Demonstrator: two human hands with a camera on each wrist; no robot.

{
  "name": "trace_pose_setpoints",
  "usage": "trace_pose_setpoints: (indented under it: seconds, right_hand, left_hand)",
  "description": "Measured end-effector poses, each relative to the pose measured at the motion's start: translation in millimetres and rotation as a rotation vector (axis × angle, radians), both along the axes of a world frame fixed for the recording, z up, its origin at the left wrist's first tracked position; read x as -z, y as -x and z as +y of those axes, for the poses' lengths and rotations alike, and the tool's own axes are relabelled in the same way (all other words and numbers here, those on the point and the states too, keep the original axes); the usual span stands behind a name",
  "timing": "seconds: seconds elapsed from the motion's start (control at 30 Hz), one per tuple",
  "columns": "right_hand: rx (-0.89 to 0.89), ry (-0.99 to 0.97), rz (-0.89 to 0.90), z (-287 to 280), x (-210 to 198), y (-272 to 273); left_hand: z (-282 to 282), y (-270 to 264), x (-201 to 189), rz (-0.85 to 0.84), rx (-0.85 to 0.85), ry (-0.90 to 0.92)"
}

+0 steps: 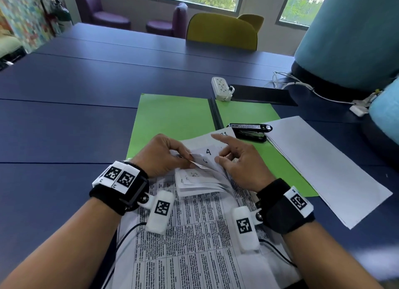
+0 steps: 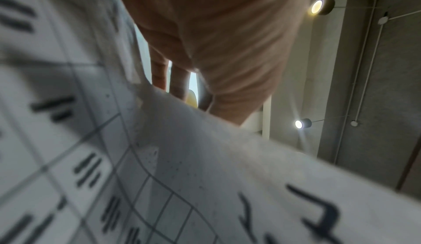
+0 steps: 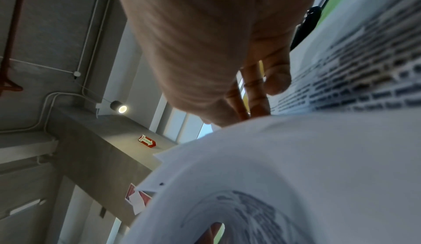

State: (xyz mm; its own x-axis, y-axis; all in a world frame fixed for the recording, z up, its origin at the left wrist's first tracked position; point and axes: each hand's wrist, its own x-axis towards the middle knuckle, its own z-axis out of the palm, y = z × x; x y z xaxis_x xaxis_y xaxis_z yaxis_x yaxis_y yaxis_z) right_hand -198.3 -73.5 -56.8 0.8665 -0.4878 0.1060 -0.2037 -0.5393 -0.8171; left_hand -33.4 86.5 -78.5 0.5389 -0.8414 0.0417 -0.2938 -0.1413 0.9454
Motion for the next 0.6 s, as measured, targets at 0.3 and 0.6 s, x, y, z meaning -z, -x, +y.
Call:
trace_pose_setpoints:
  seconds: [0.3,0.6]
  right_hand:
    - [-0.096,0.273,0.155,-3,-11,-8]
    - [-0.098,0.445,0.239,-5,-19,-9]
  left_hand:
    - [-1,-1,3,0.017,0.017,0.017]
    - [-1,-1,4,0.015,0.030,0.031]
